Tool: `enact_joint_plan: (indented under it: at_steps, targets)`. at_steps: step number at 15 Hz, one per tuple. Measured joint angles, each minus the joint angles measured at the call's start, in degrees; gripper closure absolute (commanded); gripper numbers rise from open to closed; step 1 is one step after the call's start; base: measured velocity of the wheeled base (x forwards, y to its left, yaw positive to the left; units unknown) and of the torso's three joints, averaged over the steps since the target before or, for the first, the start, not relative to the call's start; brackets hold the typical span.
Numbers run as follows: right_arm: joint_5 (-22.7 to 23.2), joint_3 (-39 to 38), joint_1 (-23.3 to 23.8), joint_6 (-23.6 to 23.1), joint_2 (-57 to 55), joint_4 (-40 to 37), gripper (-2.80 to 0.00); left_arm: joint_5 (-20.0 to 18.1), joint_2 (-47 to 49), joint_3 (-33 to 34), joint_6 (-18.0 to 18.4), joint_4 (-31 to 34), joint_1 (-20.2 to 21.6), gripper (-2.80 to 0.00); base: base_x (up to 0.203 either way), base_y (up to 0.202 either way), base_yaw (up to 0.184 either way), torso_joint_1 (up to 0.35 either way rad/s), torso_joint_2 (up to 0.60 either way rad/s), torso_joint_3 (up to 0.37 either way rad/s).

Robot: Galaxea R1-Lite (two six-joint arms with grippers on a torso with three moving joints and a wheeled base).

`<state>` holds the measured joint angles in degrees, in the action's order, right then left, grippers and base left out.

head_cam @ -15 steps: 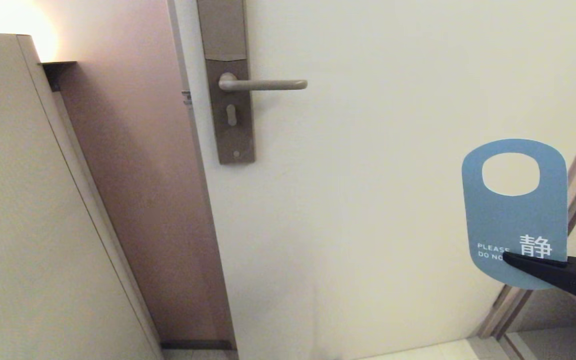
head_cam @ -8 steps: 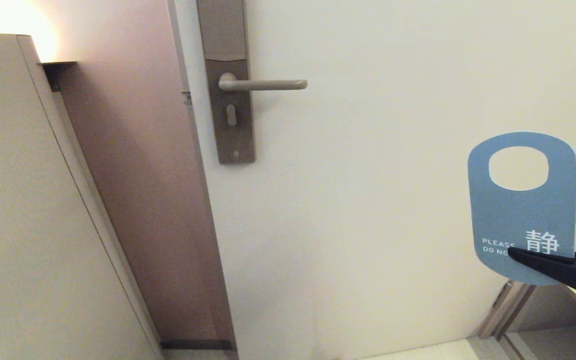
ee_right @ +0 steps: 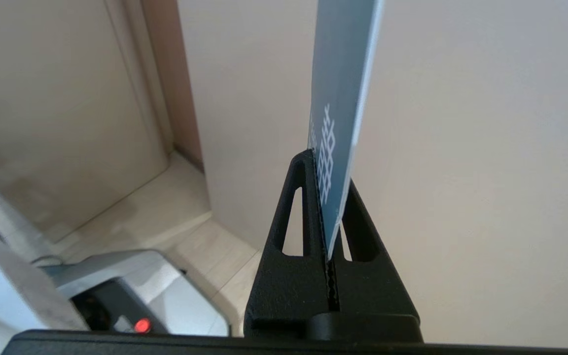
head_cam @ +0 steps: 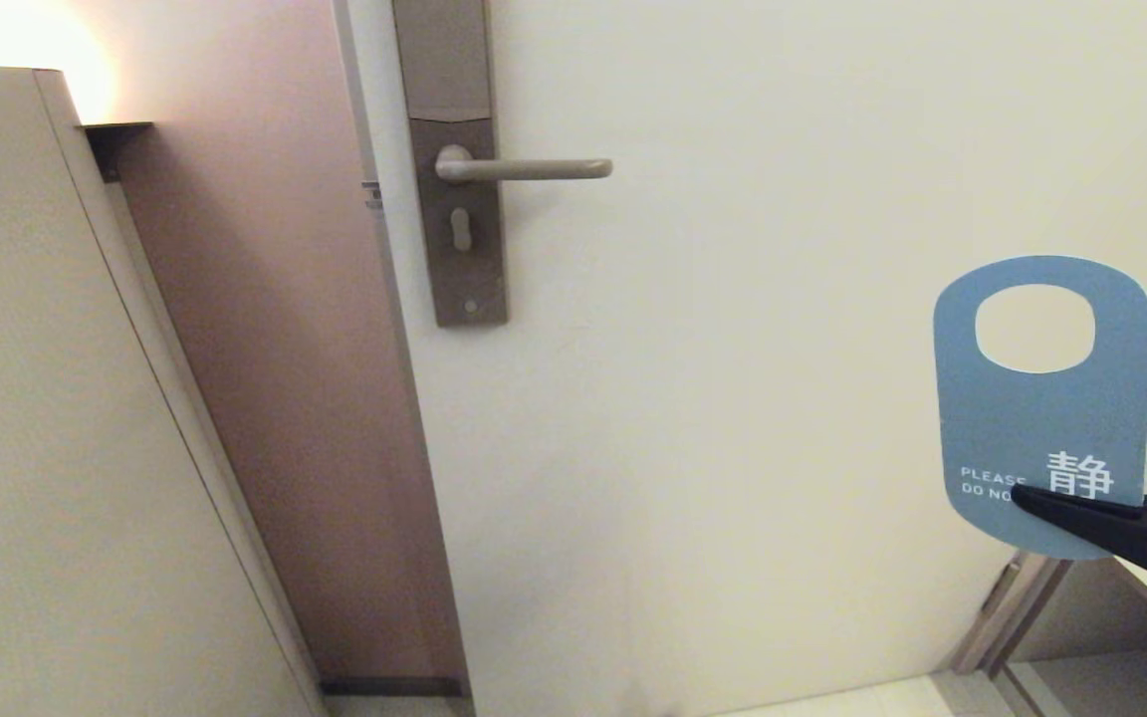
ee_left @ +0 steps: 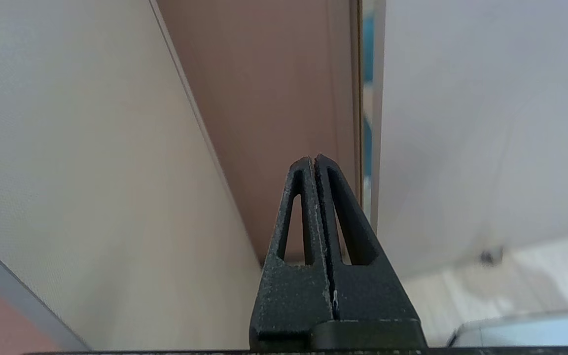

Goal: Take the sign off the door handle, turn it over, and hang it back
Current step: Hang the sign back with the other side facing out

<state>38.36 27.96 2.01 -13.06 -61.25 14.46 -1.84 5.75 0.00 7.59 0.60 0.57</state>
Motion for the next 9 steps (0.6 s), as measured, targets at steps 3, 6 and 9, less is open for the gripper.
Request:
enact_joint_plan:
  at_steps: [3, 6, 9]
  targets:
    - [-1.1, -1.4, 0.1, 0.5, -0.7, 3.1, 0.00, 0.3, -4.0, 0.0, -0.8, 0.0, -0.2, 0.00, 0.000, 0.000, 0.000, 0.000, 0.00, 0.000]
    - [-2.6, -2.1, 0.1, 0.7, -1.0, 3.2, 0.00, 0.5, -5.3, 0.0, -3.3, 0.0, -0.2, 0.00, 0.000, 0.000, 0.000, 0.000, 0.00, 0.000]
    - [-3.4, -2.1, 0.1, 1.4, -1.6, 4.0, 0.00, 1.7, -5.6, 0.0, -7.3, -0.2, -0.2, 0.00, 0.000, 0.000, 0.000, 0.000, 0.00, 0.000]
